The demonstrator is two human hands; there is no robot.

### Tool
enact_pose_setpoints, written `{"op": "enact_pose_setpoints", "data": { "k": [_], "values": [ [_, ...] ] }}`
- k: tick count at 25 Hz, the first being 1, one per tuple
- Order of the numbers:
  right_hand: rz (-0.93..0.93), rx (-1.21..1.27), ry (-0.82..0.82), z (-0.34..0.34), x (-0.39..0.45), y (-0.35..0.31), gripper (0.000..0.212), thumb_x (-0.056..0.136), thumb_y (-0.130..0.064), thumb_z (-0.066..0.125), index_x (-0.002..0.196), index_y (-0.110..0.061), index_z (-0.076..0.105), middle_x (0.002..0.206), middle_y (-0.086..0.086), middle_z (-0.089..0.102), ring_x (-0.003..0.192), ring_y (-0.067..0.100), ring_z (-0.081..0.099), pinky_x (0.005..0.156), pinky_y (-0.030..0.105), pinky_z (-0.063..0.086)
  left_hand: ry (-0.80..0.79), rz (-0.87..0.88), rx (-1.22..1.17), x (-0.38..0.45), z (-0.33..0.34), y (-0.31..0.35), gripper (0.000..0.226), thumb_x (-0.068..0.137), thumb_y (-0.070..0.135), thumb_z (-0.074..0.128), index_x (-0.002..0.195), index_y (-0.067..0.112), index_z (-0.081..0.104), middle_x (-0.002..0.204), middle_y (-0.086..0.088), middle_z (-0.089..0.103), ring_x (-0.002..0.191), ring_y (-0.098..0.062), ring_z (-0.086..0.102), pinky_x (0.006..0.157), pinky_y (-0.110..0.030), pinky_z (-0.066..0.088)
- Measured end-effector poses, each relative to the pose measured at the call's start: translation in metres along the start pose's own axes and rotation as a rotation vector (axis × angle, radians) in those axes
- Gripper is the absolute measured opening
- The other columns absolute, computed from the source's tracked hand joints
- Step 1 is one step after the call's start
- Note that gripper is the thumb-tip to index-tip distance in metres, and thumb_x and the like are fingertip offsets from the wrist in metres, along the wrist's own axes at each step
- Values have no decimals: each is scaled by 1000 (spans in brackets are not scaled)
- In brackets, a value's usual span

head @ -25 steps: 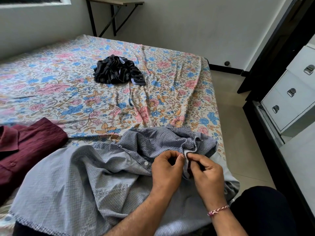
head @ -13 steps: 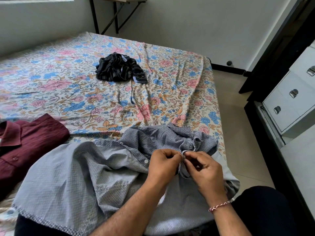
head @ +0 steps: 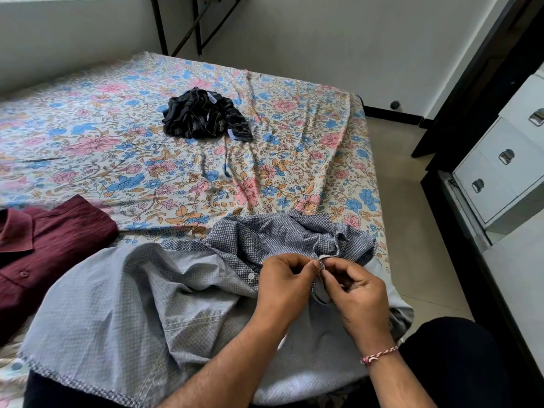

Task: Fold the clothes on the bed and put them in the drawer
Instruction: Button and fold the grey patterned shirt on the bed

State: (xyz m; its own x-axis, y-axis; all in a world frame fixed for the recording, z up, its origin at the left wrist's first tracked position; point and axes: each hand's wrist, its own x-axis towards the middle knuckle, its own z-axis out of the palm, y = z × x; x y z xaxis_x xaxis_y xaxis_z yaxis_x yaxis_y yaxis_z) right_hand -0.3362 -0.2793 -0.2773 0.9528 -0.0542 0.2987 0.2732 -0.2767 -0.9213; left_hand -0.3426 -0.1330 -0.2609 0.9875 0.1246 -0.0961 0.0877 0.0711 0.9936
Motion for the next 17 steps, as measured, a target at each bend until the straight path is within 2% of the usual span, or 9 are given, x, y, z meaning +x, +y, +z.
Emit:
{"op": "enact_pose_setpoints", "data": {
  "k": [4,9,12,14,17],
  "values": [
    [-144,-201,24,4,-3,-1,42,80,0,84,100,-35,74,99,-17,76,94,3,72,86,31,60,48,67,137,-1,1,-5,8,89,20,79,82,17,82,75,2,78,76,-19,77,71,-37,63],
    [-145,-169,14,6,-4,-1,45,82,1,82,101,-39,73,101,-16,76,94,8,74,85,42,61,79,83,199,5,-1,-5,12,89,14,80,77,16,79,71,2,75,68,-11,70,65,-27,56],
    [-29,-11,-17,5,-4,1,42,84,6,78,95,-35,77,99,-9,78,93,13,75,89,44,61,26,11,61,4,0,-4,19,90,9,78,72,14,75,66,1,70,62,-8,61,60,-24,48],
    [19,72,-51,6,-3,2,44,85,7,77,99,-35,77,100,-4,79,94,17,76,91,46,61,25,-18,-25,3,0,-1,20,90,10,78,70,14,73,65,-2,68,64,-11,60,63,-26,48],
    [-129,-86,-55,4,-2,-2,44,85,4,78,108,-33,75,105,-11,77,98,11,74,91,38,60,51,-57,-42,2,3,-1,23,92,10,77,71,14,70,60,3,65,57,-7,57,57,-25,47]
  ]
}}
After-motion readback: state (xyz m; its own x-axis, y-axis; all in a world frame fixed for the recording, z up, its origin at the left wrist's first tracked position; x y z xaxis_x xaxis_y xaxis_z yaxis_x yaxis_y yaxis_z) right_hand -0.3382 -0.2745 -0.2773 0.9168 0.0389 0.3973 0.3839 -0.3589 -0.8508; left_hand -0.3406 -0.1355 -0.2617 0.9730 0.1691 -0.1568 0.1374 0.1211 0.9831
